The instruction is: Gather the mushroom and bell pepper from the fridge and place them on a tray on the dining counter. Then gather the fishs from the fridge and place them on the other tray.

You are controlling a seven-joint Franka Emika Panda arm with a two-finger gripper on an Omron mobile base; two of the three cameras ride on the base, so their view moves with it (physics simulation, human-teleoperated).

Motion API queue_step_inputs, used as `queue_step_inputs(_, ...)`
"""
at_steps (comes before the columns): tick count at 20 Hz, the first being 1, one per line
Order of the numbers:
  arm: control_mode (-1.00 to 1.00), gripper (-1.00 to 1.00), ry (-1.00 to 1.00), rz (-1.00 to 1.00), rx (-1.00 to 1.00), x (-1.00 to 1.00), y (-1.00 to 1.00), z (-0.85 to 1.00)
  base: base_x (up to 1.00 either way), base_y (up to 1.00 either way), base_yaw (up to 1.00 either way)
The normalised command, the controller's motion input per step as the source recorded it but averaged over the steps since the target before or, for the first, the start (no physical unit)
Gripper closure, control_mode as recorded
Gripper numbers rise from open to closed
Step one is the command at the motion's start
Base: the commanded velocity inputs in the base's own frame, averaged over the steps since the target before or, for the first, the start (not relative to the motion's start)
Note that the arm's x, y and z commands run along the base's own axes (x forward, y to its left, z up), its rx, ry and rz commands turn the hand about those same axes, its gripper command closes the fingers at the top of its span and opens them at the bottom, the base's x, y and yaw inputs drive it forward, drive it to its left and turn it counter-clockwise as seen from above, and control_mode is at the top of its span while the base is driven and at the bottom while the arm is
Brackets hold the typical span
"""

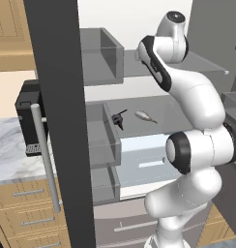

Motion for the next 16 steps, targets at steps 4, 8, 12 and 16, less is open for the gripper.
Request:
queue_step_inputs(4,-1.0,-1.0,0.0,0.0,0.0,0.0,0.0,0.0,0.0,0.0,0.0)
queue_step_inputs(8,-1.0,-1.0,0.0,0.0,0.0,0.0,0.0,-0.01,0.0,0.0,0.0)
queue_step_inputs(12,-1.0,-1.0,0.0,0.0,0.0,0.0,0.0,-0.08,0.0,0.0,0.0)
queue_step_inputs(16,-1.0,1.0,0.0,0.0,0.0,0.0,0.0,-0.03,0.0,0.0,0.0)
